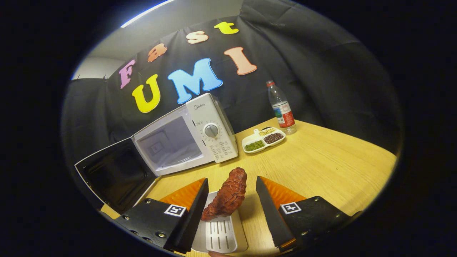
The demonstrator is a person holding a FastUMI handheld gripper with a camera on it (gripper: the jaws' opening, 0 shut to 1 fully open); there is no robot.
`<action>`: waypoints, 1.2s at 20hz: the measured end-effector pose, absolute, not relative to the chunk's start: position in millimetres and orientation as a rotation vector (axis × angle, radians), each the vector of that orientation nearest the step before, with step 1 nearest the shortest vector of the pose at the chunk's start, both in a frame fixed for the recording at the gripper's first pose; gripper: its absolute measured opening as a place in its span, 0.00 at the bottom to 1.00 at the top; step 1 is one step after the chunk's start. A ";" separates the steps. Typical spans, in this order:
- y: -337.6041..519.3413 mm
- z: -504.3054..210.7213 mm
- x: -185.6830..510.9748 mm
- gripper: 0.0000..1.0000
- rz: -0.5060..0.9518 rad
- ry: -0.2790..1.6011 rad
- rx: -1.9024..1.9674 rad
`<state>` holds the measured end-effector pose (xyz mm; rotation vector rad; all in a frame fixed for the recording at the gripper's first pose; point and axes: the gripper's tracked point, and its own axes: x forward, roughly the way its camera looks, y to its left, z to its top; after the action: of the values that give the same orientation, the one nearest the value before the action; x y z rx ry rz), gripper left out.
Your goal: Open the microwave, put the food inside, and close the microwave door.
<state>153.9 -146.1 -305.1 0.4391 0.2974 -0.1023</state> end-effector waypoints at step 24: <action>-110.4 -256.4 153.2 0.13 0.026 0.205 0.537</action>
<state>153.2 -110.4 -256.4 0.5374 0.2046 0.0257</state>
